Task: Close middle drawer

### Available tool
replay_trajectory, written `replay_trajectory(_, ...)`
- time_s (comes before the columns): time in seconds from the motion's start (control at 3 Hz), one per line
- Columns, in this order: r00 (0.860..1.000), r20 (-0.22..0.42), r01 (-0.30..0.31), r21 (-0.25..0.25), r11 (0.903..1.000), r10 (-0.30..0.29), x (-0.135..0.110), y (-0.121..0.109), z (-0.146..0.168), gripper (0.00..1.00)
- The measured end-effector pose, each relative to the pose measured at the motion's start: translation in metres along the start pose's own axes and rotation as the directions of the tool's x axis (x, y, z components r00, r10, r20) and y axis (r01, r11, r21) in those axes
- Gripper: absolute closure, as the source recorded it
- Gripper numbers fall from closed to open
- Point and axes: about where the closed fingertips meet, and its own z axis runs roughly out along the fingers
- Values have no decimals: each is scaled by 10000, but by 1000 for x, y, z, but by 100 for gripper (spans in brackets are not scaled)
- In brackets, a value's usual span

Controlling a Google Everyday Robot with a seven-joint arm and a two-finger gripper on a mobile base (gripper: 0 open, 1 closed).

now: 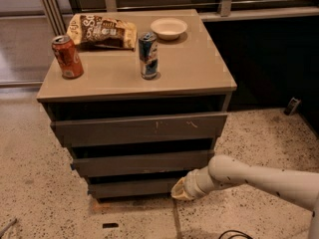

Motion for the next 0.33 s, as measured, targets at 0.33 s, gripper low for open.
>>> replay_trajectory(0.33, 10000, 9, -86, -343, 9994, 87, 1, 12, 0, 84)
